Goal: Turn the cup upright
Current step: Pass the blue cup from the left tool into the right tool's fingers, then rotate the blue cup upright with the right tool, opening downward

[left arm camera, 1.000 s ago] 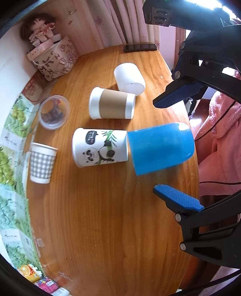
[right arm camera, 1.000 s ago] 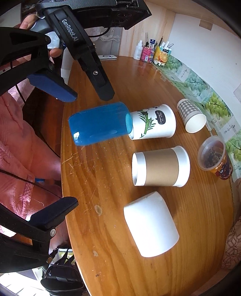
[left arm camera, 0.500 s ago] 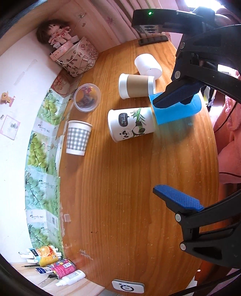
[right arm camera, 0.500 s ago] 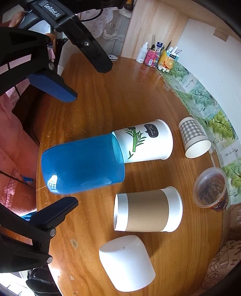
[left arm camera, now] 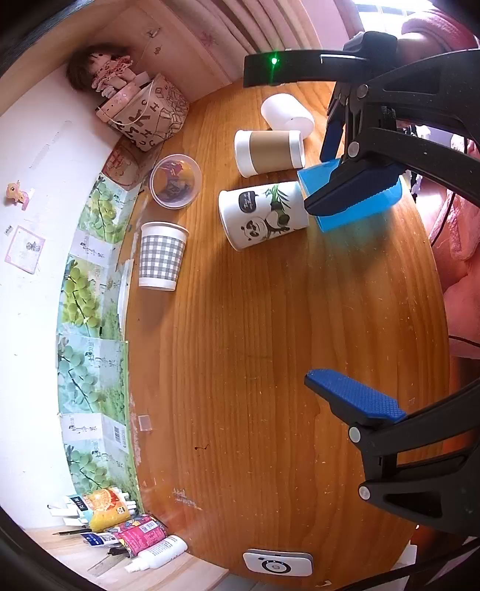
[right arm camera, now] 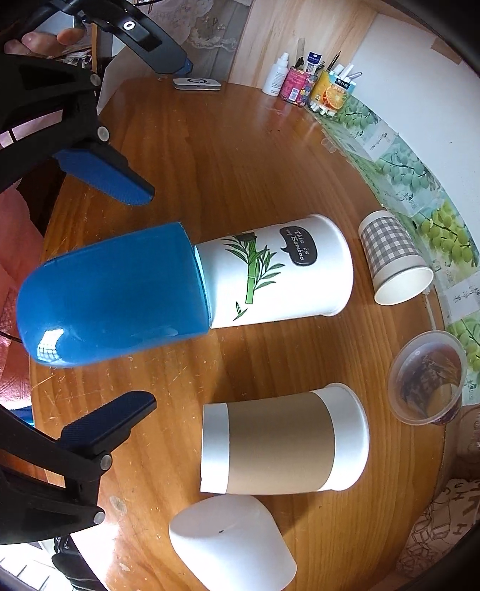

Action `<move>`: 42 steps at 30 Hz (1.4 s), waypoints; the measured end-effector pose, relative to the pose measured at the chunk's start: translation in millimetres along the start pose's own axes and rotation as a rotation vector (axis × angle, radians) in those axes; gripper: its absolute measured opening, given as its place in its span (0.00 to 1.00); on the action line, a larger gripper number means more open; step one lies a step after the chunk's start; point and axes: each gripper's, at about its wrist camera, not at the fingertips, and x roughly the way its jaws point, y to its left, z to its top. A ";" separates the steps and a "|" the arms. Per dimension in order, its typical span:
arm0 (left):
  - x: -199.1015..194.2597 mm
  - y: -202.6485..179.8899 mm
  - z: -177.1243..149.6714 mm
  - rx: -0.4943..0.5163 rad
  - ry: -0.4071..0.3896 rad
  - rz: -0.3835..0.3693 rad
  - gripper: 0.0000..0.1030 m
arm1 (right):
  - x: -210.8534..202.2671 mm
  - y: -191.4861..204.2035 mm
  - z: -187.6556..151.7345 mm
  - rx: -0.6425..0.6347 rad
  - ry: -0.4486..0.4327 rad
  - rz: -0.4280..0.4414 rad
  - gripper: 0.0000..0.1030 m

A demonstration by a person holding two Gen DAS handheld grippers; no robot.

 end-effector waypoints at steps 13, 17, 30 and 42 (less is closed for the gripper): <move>7.2 17.5 12.7 0.082 0.032 -0.038 0.85 | 23.3 0.5 5.7 0.052 -0.001 -0.052 0.83; 10.2 19.4 17.1 0.112 0.048 -0.039 0.85 | 23.0 4.1 4.9 0.043 -0.014 -0.084 0.82; 4.1 7.5 33.7 0.207 0.028 -0.079 0.85 | 3.7 16.6 2.2 0.034 -0.109 -0.072 0.80; -7.8 -11.5 39.1 0.307 -0.017 -0.098 0.85 | -28.1 26.2 -6.3 0.016 -0.219 -0.049 0.76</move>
